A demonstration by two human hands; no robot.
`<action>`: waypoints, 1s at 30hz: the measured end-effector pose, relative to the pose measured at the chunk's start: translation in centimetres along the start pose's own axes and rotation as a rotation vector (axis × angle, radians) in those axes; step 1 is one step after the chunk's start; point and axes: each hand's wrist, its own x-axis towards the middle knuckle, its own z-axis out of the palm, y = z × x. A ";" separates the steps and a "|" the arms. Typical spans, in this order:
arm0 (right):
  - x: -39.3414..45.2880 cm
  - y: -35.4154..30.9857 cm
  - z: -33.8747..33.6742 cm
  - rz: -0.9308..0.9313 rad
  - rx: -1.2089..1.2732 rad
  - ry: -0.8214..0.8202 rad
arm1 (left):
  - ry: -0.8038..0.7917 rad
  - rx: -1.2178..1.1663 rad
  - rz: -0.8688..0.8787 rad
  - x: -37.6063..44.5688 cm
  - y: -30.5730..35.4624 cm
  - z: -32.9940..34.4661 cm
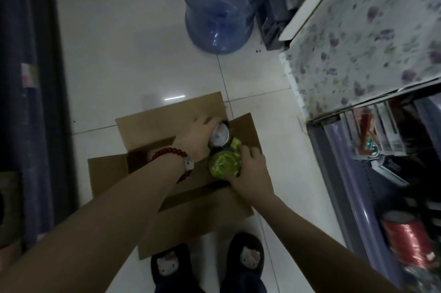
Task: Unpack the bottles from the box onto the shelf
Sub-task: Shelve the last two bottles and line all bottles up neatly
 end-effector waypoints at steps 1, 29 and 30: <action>0.1 0.3 0.5 -0.022 0.018 0.009 | 0.002 -0.002 0.029 0.6 -0.3 0.6; -0.1 3.1 5.6 -0.079 0.557 0.065 | 0.081 -0.266 0.209 1.2 -2.9 2.8; -0.1 3.1 5.8 -0.076 0.559 0.065 | 0.100 -0.260 0.201 1.2 -2.9 2.9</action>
